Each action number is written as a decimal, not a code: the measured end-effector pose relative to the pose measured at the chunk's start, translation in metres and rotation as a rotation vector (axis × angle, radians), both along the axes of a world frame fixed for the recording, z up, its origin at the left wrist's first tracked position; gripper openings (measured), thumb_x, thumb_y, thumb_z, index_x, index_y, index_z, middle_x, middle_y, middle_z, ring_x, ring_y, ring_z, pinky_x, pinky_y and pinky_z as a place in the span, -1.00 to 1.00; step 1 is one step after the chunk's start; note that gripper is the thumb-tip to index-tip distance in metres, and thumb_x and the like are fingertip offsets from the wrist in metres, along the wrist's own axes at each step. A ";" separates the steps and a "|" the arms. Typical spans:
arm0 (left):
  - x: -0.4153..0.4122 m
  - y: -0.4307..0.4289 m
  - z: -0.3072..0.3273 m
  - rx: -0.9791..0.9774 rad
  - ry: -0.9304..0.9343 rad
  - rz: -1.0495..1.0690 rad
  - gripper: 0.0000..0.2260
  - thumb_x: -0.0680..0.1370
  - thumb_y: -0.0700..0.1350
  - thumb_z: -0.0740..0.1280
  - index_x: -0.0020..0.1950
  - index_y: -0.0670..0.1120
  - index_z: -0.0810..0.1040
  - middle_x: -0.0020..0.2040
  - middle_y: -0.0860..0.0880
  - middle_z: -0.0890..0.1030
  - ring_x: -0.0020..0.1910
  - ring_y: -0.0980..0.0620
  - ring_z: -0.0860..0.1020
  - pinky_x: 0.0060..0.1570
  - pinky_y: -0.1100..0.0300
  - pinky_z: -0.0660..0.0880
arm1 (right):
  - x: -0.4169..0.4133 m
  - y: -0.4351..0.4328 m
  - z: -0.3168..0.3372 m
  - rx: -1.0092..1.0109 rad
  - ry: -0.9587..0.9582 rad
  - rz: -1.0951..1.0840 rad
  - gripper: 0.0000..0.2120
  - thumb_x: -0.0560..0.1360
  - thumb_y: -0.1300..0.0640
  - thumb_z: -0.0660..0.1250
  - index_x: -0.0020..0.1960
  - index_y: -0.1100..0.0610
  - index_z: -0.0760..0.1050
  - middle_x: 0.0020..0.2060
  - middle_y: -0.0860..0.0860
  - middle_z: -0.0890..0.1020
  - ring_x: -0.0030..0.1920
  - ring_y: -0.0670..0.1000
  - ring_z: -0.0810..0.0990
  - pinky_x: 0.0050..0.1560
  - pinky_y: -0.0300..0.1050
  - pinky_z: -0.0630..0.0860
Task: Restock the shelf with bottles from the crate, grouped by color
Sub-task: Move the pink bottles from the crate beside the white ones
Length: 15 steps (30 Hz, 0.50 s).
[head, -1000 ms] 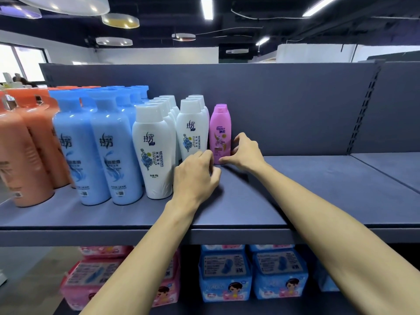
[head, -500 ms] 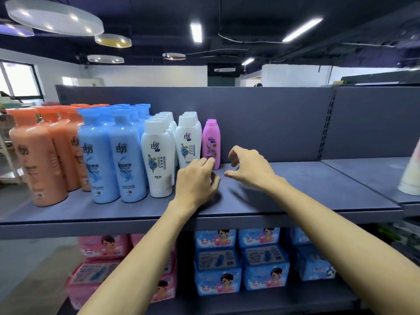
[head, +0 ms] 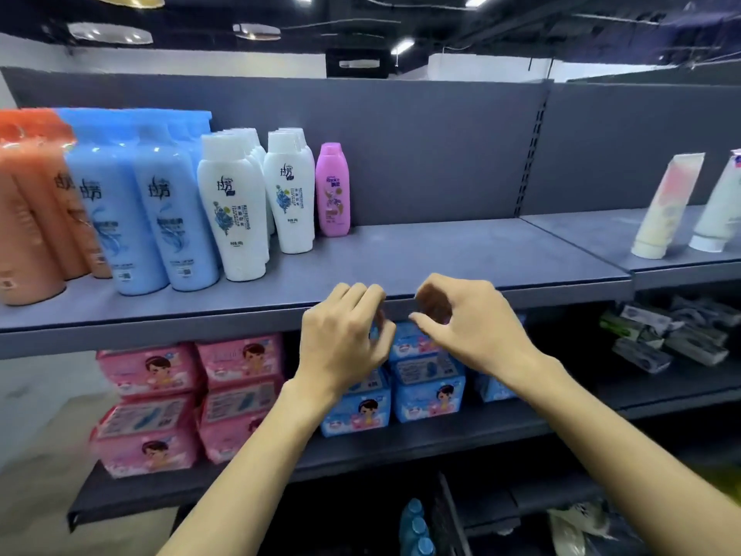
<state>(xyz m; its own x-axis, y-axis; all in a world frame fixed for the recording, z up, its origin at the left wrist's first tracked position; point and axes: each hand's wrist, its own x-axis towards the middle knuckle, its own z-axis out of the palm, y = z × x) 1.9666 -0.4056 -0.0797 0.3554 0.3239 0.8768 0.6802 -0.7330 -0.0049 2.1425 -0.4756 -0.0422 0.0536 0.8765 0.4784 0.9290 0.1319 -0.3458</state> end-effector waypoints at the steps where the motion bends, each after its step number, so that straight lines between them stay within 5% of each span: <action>1: 0.002 -0.004 -0.010 0.001 0.030 -0.012 -0.89 0.41 -0.09 0.31 -0.16 -0.11 0.52 -0.30 0.00 0.51 -0.28 -0.05 0.48 -0.44 0.04 0.41 | 0.000 -0.005 -0.010 -0.019 -0.011 0.002 -0.83 0.47 -0.06 0.45 -0.01 -0.04 0.53 -0.23 -0.21 0.63 -0.18 -0.11 0.63 -0.08 -0.04 0.59; 15: 0.002 -0.037 -0.156 -0.349 0.329 0.022 -0.85 0.38 -0.04 0.30 -0.13 -0.09 0.50 -0.27 0.00 0.52 -0.24 -0.06 0.51 -0.46 0.11 0.37 | 0.002 -0.021 -0.167 -0.398 0.016 -0.006 -0.74 0.48 -0.02 0.45 0.09 0.04 0.50 -0.11 -0.07 0.65 -0.10 0.03 0.63 -0.05 0.02 0.58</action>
<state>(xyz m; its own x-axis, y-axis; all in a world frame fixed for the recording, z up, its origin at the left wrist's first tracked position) 1.9684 -0.4423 -0.2359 0.5857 0.5892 0.5566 0.6991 -0.7147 0.0208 2.1444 -0.4965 -0.2092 0.0639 0.9928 0.1008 0.9234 -0.0205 -0.3832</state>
